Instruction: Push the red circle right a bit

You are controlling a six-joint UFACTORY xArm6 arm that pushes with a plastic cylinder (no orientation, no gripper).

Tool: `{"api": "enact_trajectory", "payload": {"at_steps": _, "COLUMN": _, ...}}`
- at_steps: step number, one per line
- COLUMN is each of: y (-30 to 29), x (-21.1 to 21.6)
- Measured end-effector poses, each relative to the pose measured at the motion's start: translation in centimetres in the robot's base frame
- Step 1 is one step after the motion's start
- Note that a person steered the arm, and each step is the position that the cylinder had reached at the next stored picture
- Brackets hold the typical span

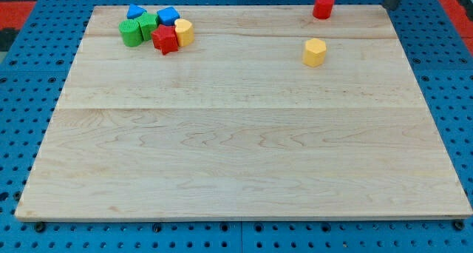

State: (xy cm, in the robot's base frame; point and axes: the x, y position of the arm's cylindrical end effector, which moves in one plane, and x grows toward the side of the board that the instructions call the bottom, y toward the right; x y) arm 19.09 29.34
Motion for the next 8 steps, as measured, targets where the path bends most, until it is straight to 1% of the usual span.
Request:
{"api": "enact_trajectory", "payload": {"at_steps": 1, "y": 0.0, "x": 0.0}}
{"api": "enact_trajectory", "payload": {"at_steps": 2, "y": -6.8, "x": 0.1}}
{"api": "enact_trajectory", "payload": {"at_steps": 3, "y": -16.7, "x": 3.4}}
{"api": "enact_trajectory", "payload": {"at_steps": 4, "y": -19.3, "x": 9.5}}
{"api": "enact_trajectory", "payload": {"at_steps": 5, "y": -27.5, "x": 4.7}}
{"api": "enact_trajectory", "payload": {"at_steps": 6, "y": -28.8, "x": 0.3}}
{"api": "enact_trajectory", "payload": {"at_steps": 7, "y": -28.2, "x": 0.1}}
{"api": "enact_trajectory", "payload": {"at_steps": 8, "y": -23.4, "x": 0.4}}
